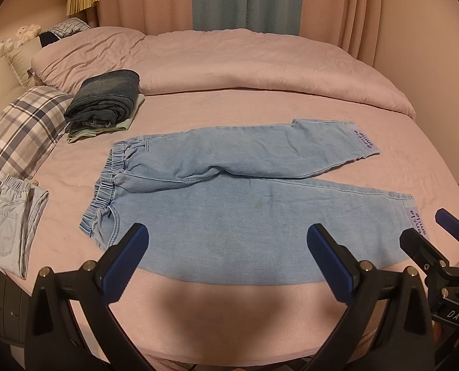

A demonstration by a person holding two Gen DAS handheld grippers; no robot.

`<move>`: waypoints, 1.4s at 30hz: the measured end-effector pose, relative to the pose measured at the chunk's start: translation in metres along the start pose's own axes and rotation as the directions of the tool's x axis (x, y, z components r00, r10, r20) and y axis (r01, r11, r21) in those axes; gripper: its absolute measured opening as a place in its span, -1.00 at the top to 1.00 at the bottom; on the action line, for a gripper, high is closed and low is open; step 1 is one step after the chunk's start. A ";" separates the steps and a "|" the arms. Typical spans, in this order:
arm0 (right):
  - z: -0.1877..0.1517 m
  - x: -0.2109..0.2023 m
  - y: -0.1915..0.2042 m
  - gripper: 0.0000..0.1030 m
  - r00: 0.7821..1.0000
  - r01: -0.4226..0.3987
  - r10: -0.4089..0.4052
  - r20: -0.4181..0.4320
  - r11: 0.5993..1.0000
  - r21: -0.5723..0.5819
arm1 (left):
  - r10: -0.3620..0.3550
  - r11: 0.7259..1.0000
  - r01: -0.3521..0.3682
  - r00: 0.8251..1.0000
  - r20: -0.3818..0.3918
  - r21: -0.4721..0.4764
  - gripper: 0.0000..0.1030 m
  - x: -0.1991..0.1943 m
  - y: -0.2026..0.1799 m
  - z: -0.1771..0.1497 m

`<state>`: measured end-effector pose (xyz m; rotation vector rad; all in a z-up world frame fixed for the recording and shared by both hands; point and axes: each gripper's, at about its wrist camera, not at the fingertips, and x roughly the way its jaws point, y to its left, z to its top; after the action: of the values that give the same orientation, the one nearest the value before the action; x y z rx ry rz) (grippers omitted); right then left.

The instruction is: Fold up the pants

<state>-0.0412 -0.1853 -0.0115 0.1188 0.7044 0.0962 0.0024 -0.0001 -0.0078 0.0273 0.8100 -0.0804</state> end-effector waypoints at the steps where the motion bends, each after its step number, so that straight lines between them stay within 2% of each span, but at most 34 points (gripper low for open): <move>1: 0.000 0.000 -0.001 -1.00 1.000 -0.002 0.002 0.000 1.000 0.000 | 0.000 1.000 0.000 1.000 0.000 0.000 -0.99 0.000 0.000 0.000; 37: 0.001 0.002 -0.004 -1.00 1.000 0.007 -0.007 -0.006 1.000 -0.005 | -0.013 1.000 0.013 1.000 -0.006 0.004 -0.99 0.004 -0.003 0.003; 42: 0.000 0.007 -0.004 -1.00 1.000 0.005 -0.006 -0.014 1.000 -0.017 | -0.064 0.998 0.064 0.998 -0.017 -0.027 -0.99 0.009 0.002 0.003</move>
<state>-0.0359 -0.1879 -0.0161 0.0996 0.7179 0.0979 0.0108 0.0015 -0.0125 -0.0229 0.8293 -0.1300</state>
